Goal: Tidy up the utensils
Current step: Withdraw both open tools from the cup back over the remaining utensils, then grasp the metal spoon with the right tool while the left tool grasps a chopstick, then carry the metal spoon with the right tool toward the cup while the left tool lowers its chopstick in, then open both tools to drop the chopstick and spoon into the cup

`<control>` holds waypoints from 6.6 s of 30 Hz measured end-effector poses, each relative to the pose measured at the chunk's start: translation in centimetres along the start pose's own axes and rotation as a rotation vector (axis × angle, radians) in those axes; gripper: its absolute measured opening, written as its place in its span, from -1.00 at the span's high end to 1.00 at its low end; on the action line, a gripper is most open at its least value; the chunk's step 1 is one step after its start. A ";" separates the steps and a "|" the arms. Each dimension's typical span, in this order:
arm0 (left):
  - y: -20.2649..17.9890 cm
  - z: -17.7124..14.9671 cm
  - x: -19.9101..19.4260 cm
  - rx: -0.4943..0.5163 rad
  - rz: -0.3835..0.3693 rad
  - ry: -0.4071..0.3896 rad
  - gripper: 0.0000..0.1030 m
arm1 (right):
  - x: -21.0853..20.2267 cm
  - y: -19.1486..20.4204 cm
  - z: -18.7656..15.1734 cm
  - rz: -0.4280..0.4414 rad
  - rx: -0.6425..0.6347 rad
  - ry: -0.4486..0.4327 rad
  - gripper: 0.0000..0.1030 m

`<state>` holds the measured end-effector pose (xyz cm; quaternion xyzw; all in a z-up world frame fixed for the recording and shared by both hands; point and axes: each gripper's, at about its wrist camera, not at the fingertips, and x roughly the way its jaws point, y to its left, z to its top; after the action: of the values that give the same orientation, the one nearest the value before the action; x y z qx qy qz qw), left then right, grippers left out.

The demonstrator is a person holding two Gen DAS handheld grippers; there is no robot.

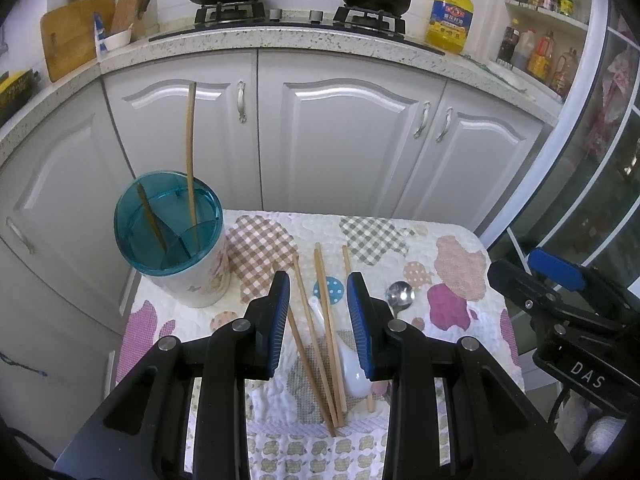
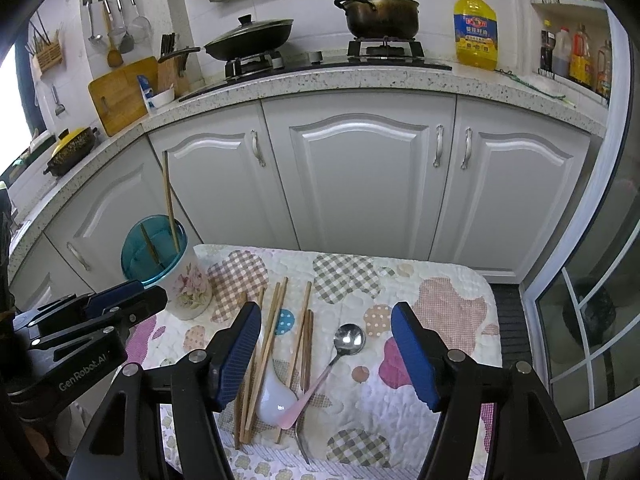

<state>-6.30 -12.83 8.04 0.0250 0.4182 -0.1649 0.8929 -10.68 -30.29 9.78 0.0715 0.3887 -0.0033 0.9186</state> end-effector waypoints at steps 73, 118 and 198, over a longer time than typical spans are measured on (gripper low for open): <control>4.4 -0.8 20.9 -0.136 0.071 0.311 0.82 | 21.0 -6.3 -3.6 0.263 -0.012 0.379 0.79; 9.6 -3.0 5.8 -0.118 -0.079 0.182 0.88 | 13.2 -6.5 -6.0 0.362 0.010 0.313 0.39; 18.6 8.7 0.2 -0.201 0.126 -0.096 0.86 | 17.1 17.8 10.2 0.386 -0.402 0.069 0.62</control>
<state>6.12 3.07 11.83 -0.0463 0.3870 -0.0668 0.9185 9.63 -13.17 6.89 -0.0392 0.3919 0.2513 0.8842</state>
